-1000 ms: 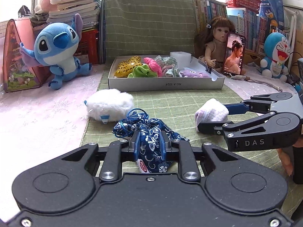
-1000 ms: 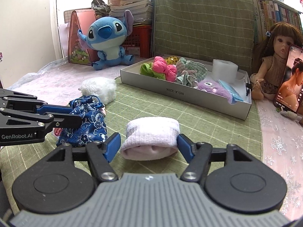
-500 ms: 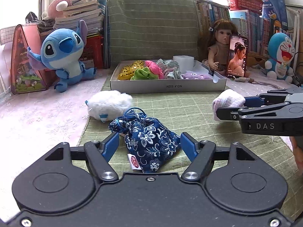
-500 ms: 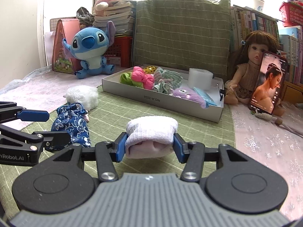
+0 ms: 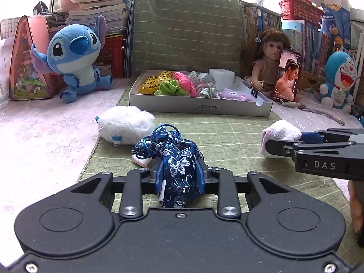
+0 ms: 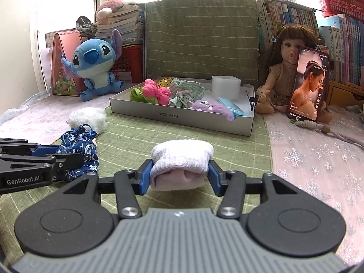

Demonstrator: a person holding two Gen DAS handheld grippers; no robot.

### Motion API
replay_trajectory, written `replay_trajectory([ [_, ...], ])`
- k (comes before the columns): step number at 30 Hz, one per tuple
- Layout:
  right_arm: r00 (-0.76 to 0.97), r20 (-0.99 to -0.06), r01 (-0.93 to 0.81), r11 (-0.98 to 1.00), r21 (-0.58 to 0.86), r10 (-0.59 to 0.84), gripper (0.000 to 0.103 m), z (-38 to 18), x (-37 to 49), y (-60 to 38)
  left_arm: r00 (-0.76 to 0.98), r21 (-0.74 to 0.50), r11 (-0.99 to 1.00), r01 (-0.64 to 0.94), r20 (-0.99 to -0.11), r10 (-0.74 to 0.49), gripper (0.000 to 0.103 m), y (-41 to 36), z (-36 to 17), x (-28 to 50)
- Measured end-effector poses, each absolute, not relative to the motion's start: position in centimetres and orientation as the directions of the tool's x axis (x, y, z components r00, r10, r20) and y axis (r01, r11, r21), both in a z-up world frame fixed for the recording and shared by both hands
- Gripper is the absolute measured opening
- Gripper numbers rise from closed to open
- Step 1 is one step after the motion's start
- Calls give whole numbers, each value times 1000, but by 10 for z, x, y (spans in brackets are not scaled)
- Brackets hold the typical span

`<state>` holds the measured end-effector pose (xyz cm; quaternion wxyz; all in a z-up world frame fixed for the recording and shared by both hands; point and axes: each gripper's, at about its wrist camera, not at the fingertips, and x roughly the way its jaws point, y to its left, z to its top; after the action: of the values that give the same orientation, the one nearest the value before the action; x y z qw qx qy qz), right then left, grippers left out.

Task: Organize soft objects
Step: 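Carry blue pouch with left tool while right tool carries rolled towel into box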

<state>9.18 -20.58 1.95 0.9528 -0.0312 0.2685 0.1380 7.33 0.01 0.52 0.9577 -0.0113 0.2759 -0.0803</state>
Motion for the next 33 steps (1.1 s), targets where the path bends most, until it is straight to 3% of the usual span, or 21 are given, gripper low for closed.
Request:
replay_trajectory([
  [15, 836, -504, -219, 974, 53, 216, 56, 36, 104, -217, 871, -114, 985, 128, -462, -167, 27, 28, 60, 104],
  [33, 847, -505, -136, 986, 100, 168, 56, 49, 135, -227, 876, -86, 988, 132, -455, -157, 27, 19, 60, 149],
])
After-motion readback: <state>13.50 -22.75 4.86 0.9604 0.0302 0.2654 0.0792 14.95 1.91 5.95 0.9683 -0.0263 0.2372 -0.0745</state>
